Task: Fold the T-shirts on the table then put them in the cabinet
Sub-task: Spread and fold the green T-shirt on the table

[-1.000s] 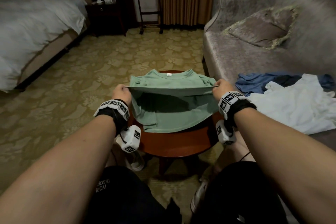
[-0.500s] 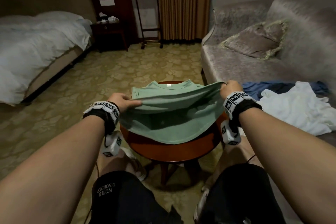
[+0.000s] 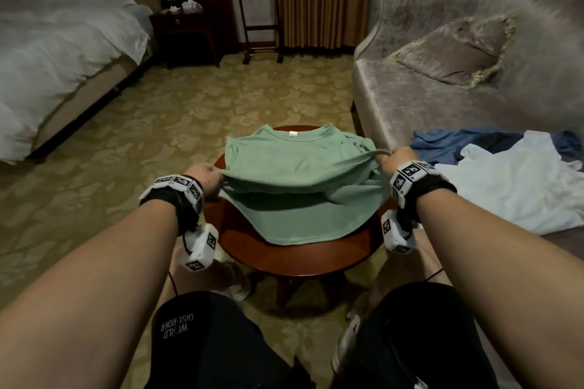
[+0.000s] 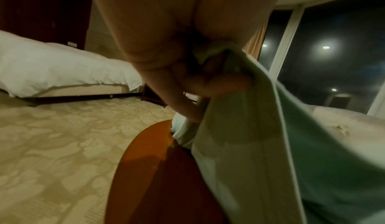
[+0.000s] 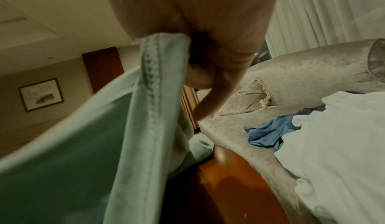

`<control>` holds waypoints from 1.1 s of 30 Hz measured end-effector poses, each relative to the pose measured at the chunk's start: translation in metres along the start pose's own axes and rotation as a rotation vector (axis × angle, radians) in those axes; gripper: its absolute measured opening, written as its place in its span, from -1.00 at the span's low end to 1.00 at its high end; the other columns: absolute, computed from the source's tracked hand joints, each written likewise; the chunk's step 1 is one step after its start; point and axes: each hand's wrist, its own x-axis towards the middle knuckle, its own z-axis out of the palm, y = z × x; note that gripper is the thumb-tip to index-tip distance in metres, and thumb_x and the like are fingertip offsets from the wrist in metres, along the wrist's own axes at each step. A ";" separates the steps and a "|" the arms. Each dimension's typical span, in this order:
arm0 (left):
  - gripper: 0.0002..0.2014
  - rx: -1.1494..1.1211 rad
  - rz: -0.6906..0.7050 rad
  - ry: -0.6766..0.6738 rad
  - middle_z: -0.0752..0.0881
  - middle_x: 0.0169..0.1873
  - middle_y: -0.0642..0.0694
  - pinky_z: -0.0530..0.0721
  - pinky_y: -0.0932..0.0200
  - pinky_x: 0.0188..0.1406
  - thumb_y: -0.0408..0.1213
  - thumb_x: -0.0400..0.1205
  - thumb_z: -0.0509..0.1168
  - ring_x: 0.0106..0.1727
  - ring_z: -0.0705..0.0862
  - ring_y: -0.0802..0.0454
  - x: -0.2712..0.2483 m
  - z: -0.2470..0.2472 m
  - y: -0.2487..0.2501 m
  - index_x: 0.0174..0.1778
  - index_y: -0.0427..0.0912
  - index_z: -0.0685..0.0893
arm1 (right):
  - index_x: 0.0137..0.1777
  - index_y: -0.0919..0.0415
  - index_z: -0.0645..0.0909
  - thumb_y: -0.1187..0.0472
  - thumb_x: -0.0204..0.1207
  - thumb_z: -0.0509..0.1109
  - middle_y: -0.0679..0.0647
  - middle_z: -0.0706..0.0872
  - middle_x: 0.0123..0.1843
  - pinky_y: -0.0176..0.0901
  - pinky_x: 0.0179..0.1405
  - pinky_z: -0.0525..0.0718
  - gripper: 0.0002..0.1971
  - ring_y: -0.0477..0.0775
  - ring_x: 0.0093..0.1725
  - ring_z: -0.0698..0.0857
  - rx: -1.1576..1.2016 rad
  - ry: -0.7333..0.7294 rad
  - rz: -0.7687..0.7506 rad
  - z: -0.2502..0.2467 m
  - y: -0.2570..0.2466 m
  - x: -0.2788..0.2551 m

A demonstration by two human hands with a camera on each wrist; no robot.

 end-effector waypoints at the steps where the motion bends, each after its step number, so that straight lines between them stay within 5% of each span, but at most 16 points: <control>1: -0.84 -0.098 -0.013 -0.025 0.65 -0.31 -0.23 0.73 -0.12 0.07 -0.46 0.57 0.33 -0.15 0.67 -0.19 0.004 0.002 0.000 -0.32 -0.21 0.63 | 0.18 0.42 0.60 0.05 0.63 0.29 0.29 0.67 0.01 -0.11 -0.19 0.48 -0.61 0.28 -0.06 0.63 -0.046 -0.040 -0.002 0.004 0.000 0.000; 7: -0.83 -0.230 -0.071 -0.255 0.77 -0.02 -0.17 0.56 -0.04 0.38 -0.40 0.43 0.53 0.13 0.70 -0.10 0.015 0.012 -0.001 -0.09 -0.22 0.77 | -0.14 0.19 0.58 0.08 0.39 0.59 0.18 0.63 0.06 0.04 0.24 0.60 -0.74 0.17 0.14 0.64 -0.204 -0.327 -0.036 0.041 0.005 0.011; 10: -0.75 -0.267 -0.071 -0.164 0.76 -0.03 -0.17 0.63 0.04 0.20 -0.33 0.47 0.52 -0.03 0.69 -0.09 0.019 0.015 0.000 0.04 -0.30 0.75 | 0.30 0.36 0.57 0.11 0.39 0.59 0.23 0.65 0.25 0.05 0.31 0.58 -0.46 0.26 0.30 0.61 -0.277 -0.384 0.004 0.051 0.014 0.003; 13: -0.66 -0.238 -0.087 -0.067 0.75 0.07 -0.21 0.64 -0.02 0.22 -0.14 0.53 0.48 0.02 0.72 -0.16 0.027 0.016 0.000 0.10 -0.30 0.74 | 0.33 0.25 0.53 -0.02 0.27 0.65 0.18 0.64 0.27 0.05 0.26 0.60 -0.32 0.25 0.25 0.63 -0.383 -0.470 0.010 0.058 0.027 0.000; 17: -0.50 -0.077 -0.071 -0.003 0.62 0.33 -0.29 0.51 -0.05 0.40 0.00 0.68 0.25 0.33 0.60 -0.25 0.025 0.017 0.005 0.33 -0.38 0.62 | 0.02 0.15 0.63 -0.16 0.00 0.68 0.16 0.75 0.04 0.20 0.13 0.67 -0.36 0.25 -0.02 0.73 -0.497 -0.408 0.017 0.074 0.059 0.025; 21: -0.54 -0.124 -0.060 0.066 0.63 0.33 -0.31 0.51 -0.05 0.39 -0.05 0.70 0.24 0.35 0.58 -0.27 0.023 0.018 0.007 0.34 -0.38 0.61 | 0.14 0.16 0.51 -0.26 0.05 0.63 0.09 0.66 0.10 0.12 0.18 0.66 -0.25 0.23 0.09 0.68 -0.487 -0.364 0.015 0.072 0.058 0.004; 23: -0.57 -0.150 -0.061 0.088 0.65 0.28 -0.31 0.53 -0.05 0.36 -0.06 0.69 0.26 0.30 0.60 -0.27 0.022 0.020 0.006 0.30 -0.35 0.65 | 0.18 0.19 0.55 -0.24 0.09 0.61 0.14 0.66 0.11 0.11 0.20 0.63 -0.26 0.28 0.13 0.68 -0.481 -0.342 0.031 0.072 0.058 -0.006; 26: -0.67 -0.219 -0.066 0.103 0.72 0.15 -0.28 0.59 0.01 0.21 -0.15 0.65 0.33 0.17 0.66 -0.22 0.016 0.020 0.006 0.18 -0.34 0.70 | 0.27 0.31 0.60 -0.11 0.41 0.44 0.26 0.65 0.21 0.01 0.20 0.59 -0.43 0.31 0.24 0.63 -0.401 -0.246 0.044 0.072 0.061 -0.012; 30: -0.83 -0.312 -0.129 0.044 0.74 0.05 -0.20 0.68 0.02 0.14 -0.38 0.56 0.43 0.08 0.68 -0.14 0.012 0.017 0.004 0.03 -0.34 0.75 | 0.13 0.35 0.62 0.14 0.55 0.32 0.31 0.67 0.13 -0.09 -0.04 0.57 -0.71 0.30 0.07 0.66 -0.198 -0.104 0.044 0.050 0.049 -0.015; 33: -0.93 -0.282 -0.176 0.022 0.74 -0.17 -0.24 0.79 0.07 -0.14 -0.44 0.51 0.46 -0.06 0.72 -0.11 0.007 0.008 0.007 -0.13 -0.35 0.74 | 0.03 0.32 0.63 0.17 0.53 0.37 0.25 0.67 -0.04 -0.04 -0.06 0.60 -0.79 0.25 -0.06 0.64 -0.019 -0.031 -0.013 0.033 0.046 -0.010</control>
